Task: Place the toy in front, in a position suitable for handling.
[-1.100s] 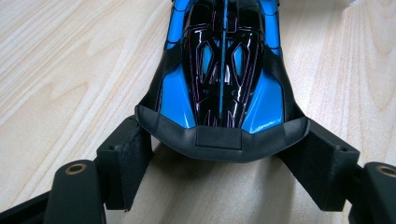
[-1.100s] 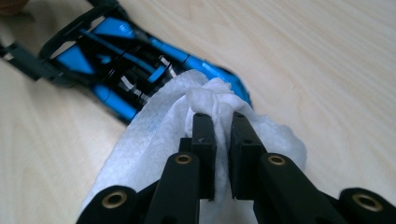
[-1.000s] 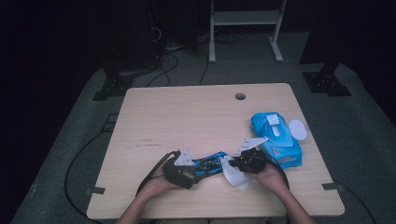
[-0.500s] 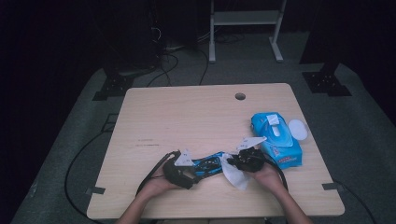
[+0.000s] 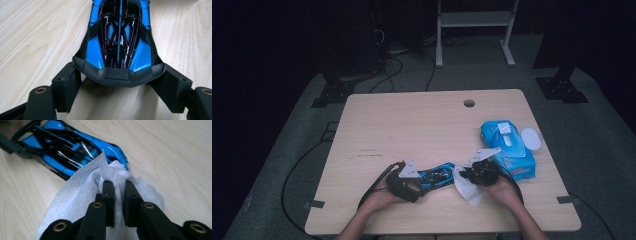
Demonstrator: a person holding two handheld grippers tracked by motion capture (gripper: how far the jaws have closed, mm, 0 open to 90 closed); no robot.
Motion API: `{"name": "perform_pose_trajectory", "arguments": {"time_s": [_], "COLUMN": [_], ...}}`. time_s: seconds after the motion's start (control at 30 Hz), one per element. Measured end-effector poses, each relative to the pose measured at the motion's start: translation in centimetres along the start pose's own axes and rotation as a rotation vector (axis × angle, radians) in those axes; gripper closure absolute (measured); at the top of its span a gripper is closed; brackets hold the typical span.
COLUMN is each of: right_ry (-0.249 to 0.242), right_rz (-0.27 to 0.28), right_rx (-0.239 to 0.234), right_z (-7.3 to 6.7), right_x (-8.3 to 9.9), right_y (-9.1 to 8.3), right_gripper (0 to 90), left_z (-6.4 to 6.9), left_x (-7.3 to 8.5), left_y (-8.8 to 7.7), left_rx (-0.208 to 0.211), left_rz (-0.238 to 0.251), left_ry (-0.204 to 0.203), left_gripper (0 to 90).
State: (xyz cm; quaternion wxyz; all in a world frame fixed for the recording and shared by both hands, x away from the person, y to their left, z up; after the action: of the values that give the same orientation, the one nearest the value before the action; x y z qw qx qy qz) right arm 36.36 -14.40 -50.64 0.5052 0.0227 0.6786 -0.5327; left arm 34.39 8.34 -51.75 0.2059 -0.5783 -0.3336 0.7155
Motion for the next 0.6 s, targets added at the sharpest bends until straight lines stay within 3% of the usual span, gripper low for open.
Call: {"name": "perform_pose_trajectory", "arguments": {"time_s": [0.13,0.3,0.37,0.47,0.57,0.6], "right_ry": [-0.02,0.0,-0.021,-0.011,0.001,0.04], "right_rz": [-0.001,0.04,0.045,0.049,0.026,0.034], "right_rx": [0.011,0.012,0.034,0.025,0.038,0.019], "right_z": [-0.1,-0.7,-1.1,-1.0,-0.3,0.1], "right_x": [-0.6,-3.0,-4.2,-4.4,-3.3,-2.4], "right_y": [0.2,1.3,2.4,2.6,2.2,1.6], "right_gripper": [81.1,81.2,81.2,81.2,81.3,81.6], "left_z": [0.0,0.0,0.0,0.0,0.0,0.0], "left_x": [0.0,0.0,0.0,0.0,0.0,0.0], "left_y": [0.0,0.0,0.0,0.0,0.0,0.0], "left_rx": [0.003,0.001,0.004,0.003,0.004,0.003], "left_rz": [-0.001,-0.001,0.0,0.001,-0.002,0.001], "left_ry": [-0.001,0.0,-0.006,-0.005,-0.003,-0.002], "left_gripper": [25.9,26.0,25.9,26.0,26.0,26.0]}}
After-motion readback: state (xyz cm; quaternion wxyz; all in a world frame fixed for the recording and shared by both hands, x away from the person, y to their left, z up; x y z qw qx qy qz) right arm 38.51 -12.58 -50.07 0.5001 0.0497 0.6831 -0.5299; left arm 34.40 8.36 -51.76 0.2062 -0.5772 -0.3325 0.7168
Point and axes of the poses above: each handheld gripper's, and its own axes: y roughly forward along the jaws, x roughly out of its underside, z roughly to its right, the point moved 6 cm from there along y, roughly forward along the jaws, and after that the axes turned 13 degrees about x, right-handed, at the moved point
